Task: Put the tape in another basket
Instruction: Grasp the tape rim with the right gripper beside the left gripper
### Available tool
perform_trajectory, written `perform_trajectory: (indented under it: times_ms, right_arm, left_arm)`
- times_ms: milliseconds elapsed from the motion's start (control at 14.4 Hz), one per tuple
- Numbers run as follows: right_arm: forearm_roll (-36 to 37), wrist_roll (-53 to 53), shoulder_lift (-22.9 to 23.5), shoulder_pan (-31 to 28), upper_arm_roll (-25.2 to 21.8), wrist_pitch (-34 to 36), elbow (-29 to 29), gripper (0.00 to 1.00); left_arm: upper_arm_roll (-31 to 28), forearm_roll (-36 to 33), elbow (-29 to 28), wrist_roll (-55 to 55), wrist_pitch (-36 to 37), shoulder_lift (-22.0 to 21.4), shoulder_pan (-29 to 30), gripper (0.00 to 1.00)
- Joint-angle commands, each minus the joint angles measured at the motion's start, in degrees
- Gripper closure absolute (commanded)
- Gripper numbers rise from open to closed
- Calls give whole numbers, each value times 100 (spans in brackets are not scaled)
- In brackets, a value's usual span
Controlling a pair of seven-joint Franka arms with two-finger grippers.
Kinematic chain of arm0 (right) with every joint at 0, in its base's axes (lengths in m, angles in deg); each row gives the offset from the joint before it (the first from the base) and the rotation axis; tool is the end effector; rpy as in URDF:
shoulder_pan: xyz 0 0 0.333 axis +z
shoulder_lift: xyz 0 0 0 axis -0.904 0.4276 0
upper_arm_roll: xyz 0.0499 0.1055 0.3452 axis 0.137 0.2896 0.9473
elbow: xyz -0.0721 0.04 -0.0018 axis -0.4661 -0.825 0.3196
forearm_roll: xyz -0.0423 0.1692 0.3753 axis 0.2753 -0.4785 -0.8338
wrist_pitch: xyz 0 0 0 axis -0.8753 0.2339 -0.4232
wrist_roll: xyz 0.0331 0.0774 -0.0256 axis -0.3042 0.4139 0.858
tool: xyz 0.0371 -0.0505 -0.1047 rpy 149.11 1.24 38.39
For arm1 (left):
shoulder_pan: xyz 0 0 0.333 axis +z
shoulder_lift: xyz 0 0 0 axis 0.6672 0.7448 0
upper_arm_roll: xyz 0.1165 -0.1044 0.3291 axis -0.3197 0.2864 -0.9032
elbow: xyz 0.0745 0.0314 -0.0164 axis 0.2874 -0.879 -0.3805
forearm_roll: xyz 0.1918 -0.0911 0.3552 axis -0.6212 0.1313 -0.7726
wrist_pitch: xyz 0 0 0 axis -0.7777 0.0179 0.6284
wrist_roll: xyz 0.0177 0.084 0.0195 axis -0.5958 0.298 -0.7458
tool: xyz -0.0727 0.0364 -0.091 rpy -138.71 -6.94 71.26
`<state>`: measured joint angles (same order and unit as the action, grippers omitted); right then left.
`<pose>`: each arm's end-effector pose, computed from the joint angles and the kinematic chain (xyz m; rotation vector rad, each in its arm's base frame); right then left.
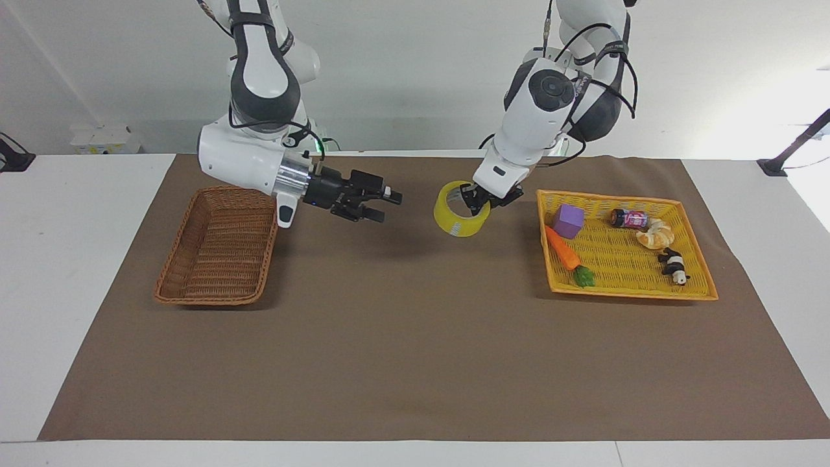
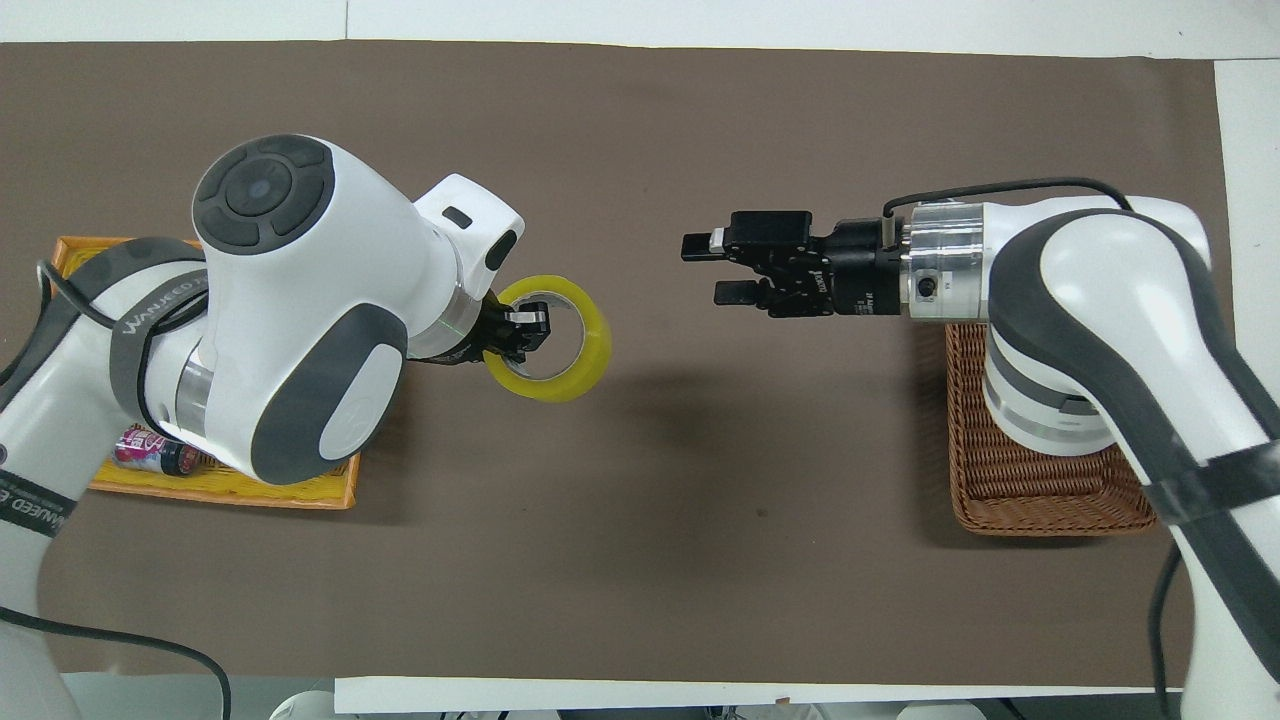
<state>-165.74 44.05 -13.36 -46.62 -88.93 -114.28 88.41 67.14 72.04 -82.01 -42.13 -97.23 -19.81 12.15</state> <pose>0.5788 0.2247 0.4726 -1.9321 0.3081 0.0705 0.4976 -0.3594 0.5143 2.9967 0.0534 -0.1872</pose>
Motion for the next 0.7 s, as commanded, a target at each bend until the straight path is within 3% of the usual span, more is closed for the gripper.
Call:
perform_trajectory:
  times_ms: [0, 626]
  right_arm:
    - [-475, 239, 162, 425, -21, -464, 48, 1]
    - [-845, 906, 163, 706, -21, -386, 321, 1]
  left_arm:
    - [-85, 90, 116, -82, -20, -7, -184, 100]
    - [-85, 81, 161, -64, -55, 11, -158, 100]
